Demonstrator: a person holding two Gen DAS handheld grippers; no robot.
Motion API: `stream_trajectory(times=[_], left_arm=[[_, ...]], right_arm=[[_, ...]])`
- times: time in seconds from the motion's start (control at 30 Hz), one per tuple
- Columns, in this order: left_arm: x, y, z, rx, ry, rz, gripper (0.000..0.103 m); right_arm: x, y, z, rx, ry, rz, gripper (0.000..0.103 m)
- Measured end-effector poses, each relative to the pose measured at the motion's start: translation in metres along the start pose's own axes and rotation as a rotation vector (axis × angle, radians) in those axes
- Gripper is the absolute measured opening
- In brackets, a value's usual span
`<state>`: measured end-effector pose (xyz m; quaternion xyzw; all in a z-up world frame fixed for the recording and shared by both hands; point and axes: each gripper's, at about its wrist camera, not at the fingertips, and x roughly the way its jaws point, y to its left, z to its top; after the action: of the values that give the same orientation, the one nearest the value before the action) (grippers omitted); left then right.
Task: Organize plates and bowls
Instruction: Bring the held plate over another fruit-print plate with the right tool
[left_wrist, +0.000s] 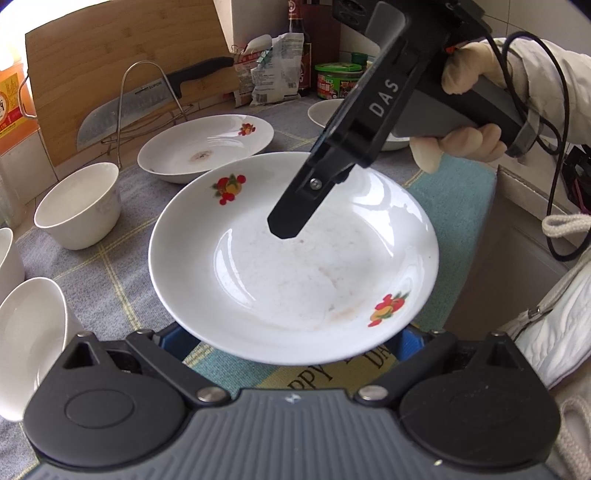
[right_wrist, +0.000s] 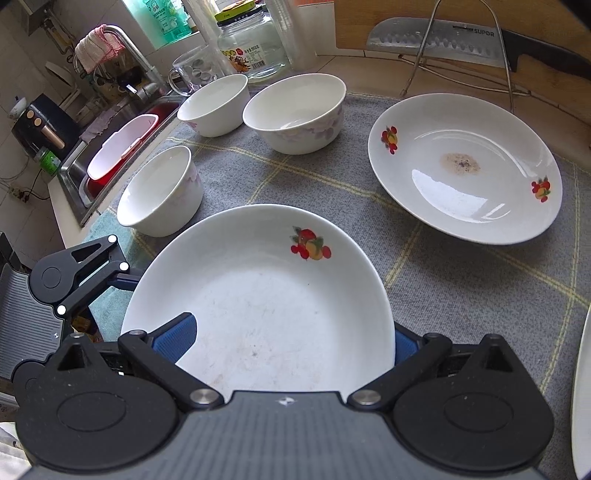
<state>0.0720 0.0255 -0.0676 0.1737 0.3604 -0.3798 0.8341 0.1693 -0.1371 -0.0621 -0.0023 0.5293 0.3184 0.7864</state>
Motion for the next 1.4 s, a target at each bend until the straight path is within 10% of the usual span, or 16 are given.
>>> stream_trajectory(times=[1.4], left_arm=[[0.108, -0.079, 0.149, 0.109, 0.003, -0.079, 0.101]], right_arm=[[-0.115, -0.163, -0.049, 0.124, -0.126, -0.101, 0.103]])
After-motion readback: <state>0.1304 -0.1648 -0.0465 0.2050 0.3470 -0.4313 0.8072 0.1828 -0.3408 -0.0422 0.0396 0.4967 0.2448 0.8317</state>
